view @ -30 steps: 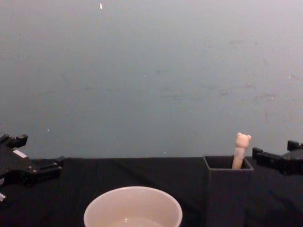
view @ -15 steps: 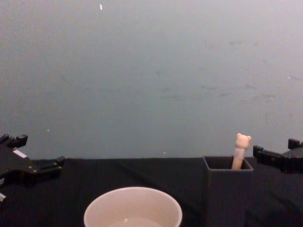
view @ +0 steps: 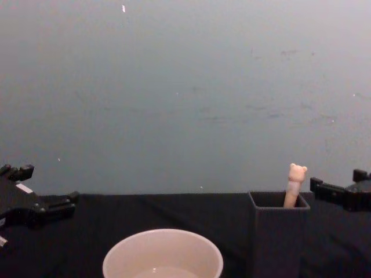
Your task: Pick up the stirring spoon with one hand, stir inside the cup, then place it back in its original position.
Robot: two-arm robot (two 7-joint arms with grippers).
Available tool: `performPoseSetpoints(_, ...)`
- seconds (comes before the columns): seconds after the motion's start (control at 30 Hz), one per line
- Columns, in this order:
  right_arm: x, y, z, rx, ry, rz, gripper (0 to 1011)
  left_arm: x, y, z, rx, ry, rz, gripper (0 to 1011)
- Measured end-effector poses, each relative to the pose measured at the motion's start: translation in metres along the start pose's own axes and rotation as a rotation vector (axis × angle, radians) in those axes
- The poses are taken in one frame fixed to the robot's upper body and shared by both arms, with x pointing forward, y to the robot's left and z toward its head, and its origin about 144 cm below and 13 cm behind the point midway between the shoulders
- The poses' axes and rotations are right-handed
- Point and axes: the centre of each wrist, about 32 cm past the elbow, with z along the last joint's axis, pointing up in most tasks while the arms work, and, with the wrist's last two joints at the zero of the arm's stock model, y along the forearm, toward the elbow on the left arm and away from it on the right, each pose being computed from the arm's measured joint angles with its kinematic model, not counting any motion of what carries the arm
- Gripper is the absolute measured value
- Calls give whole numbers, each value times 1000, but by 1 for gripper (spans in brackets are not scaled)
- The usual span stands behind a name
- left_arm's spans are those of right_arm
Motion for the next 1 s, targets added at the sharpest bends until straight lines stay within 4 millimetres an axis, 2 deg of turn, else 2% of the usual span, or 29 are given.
performPoseSetpoints(1.0,0,0,0,0,0,0,1002,0,0,0,0,0,0,1001)
